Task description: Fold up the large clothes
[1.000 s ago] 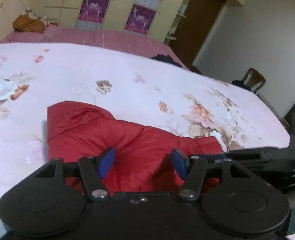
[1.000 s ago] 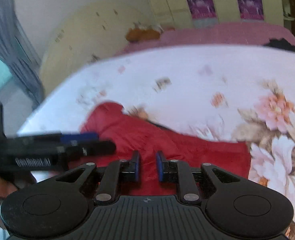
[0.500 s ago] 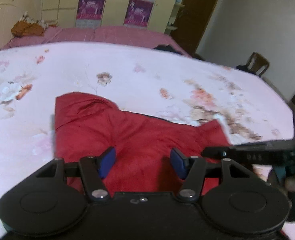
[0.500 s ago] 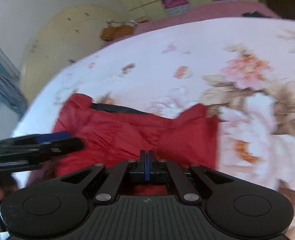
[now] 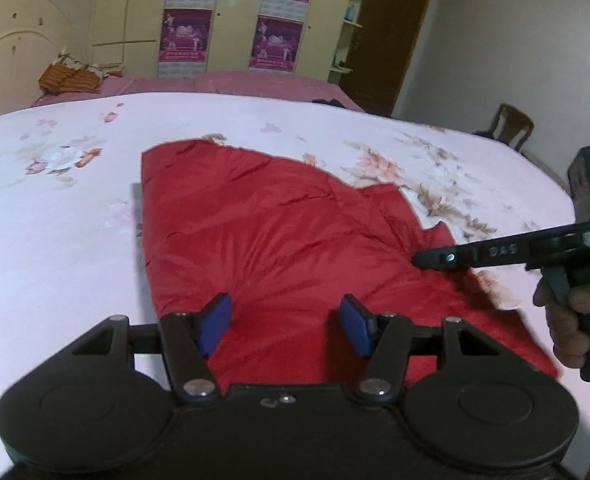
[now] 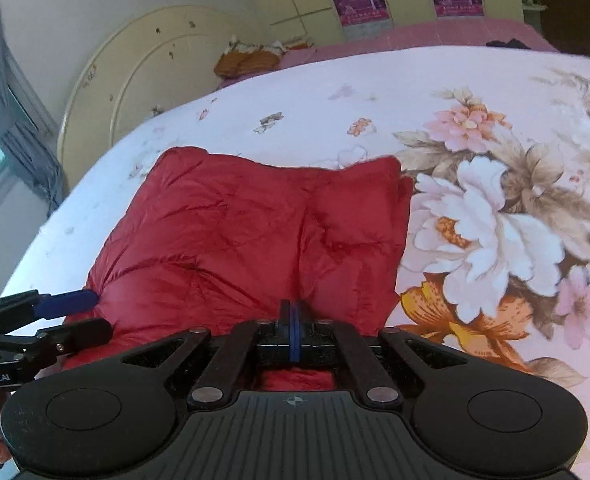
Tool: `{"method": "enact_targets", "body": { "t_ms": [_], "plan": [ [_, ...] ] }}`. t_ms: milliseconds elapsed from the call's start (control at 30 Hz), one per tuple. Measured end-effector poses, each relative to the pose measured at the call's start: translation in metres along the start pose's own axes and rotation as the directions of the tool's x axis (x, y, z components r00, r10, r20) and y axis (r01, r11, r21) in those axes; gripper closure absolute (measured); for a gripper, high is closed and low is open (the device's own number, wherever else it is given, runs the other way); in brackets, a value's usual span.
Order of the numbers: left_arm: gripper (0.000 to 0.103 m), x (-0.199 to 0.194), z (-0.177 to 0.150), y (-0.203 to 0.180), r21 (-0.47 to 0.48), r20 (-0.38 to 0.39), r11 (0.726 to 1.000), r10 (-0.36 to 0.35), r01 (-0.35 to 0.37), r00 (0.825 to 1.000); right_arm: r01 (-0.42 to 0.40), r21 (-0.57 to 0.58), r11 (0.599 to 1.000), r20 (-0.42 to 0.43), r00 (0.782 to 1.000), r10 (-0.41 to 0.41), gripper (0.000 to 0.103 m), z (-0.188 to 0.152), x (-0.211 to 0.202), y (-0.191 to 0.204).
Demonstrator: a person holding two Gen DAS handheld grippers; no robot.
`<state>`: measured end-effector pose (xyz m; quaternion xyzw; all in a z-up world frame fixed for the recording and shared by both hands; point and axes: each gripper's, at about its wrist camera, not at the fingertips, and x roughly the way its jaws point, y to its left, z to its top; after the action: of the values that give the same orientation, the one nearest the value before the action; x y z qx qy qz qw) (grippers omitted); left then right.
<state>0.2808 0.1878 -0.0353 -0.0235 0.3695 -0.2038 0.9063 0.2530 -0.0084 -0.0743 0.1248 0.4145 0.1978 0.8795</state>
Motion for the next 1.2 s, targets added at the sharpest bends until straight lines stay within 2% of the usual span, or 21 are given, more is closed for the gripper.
{"method": "enact_targets", "body": {
  "t_ms": [67, 167, 300, 433, 567, 833, 900, 967, 1033, 1200],
  "plan": [
    [0.046, -0.023, -0.007, -0.006, -0.001, 0.031, 1.000, -0.016, 0.016, 0.999, -0.034, -0.053, 0.998, 0.041, 0.998, 0.036, 0.103, -0.005, -0.026, 0.015],
    [0.048, -0.047, -0.024, -0.015, 0.000, 0.046, 1.000, -0.026, 0.026, 0.999, -0.069, -0.113, 0.991, 0.049, 0.996, 0.075, 0.103, -0.025, -0.059, 0.040],
    [0.054, -0.060, -0.045, -0.025, -0.032, 0.053, 0.999, -0.033, 0.035, 0.998, -0.073, -0.177, 0.982, 0.036, 0.996, 0.080, 0.103, -0.059, -0.076, 0.065],
    [0.054, -0.058, -0.060, -0.027, -0.080, 0.055, 0.997, -0.008, 0.012, 0.998, -0.032, -0.219, 0.975, 0.038, 0.998, 0.041, 0.103, -0.083, -0.076, 0.073],
    [0.054, -0.059, -0.068, -0.030, -0.062, 0.053, 0.998, 0.027, -0.024, 0.998, 0.020, -0.257, 0.966, 0.043, 0.999, -0.009, 0.103, -0.098, -0.080, 0.070],
    [0.054, -0.046, -0.080, -0.035, -0.020, 0.040, 0.997, 0.081, -0.081, 0.996, 0.026, -0.209, 0.978, -0.023, 0.999, -0.031, 0.103, -0.113, -0.051, 0.043],
    [0.054, -0.050, -0.074, -0.037, -0.021, 0.037, 0.996, 0.086, -0.085, 0.996, 0.022, -0.186, 0.982, -0.020, 0.999, -0.026, 0.103, -0.108, -0.058, 0.041],
    [0.055, -0.060, -0.069, -0.036, -0.037, 0.074, 0.997, 0.070, -0.068, 0.995, 0.031, -0.162, 0.986, 0.061, 0.998, -0.021, 0.103, -0.099, -0.077, 0.038],
    [0.055, -0.063, -0.065, -0.030, -0.061, 0.099, 0.997, 0.062, -0.056, 0.993, 0.049, -0.122, 0.991, 0.105, 0.994, -0.036, 0.103, -0.084, -0.084, 0.029],
    [0.057, -0.048, -0.053, -0.022, -0.071, 0.092, 0.996, 0.064, -0.058, 0.994, 0.081, -0.029, 0.996, 0.152, 0.985, -0.075, 0.103, -0.040, -0.069, 0.006]
  ]
}}
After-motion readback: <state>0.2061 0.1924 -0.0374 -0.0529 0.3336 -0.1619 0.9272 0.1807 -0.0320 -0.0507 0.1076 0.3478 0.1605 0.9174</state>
